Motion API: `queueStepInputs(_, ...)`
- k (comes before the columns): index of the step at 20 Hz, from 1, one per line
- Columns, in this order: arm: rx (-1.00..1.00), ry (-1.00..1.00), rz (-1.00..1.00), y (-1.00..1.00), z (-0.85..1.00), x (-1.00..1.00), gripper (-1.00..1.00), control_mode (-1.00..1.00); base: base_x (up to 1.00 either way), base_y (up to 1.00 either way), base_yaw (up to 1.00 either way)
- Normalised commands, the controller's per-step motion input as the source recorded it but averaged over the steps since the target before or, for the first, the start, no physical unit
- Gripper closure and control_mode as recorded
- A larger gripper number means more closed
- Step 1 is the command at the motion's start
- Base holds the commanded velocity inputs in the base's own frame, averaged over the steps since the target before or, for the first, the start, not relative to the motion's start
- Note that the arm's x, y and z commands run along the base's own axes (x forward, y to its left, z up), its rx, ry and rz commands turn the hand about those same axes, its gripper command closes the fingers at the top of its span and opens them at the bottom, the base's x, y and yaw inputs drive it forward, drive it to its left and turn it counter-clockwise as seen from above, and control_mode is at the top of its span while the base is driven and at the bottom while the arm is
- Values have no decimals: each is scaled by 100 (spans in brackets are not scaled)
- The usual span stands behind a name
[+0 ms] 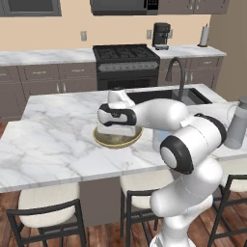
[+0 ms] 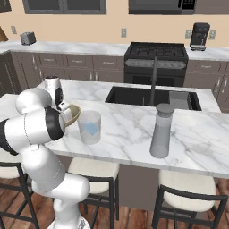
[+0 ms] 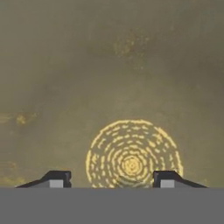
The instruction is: There are two ice cubes in the ice bowl. Place both ice cubes in the glass cup.
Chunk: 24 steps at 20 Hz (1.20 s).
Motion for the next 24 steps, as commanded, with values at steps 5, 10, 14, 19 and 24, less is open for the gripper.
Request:
queueStepInputs(5,0,0,0,0,0,-1,100,-100,0,0,0)
queueStepInputs(10,0,-12,0,-9,18,-30,100,-100,0,0,0)
queueStepInputs(14,0,-33,0,-34,98,-15,100,-100,0,0,0)
queueStepInputs(19,2,-22,-1,-62,100,0,100,-100,0,0,0)
queueStepInputs(24,1,-3,0,-95,70,0,100,-100,0,0,0)
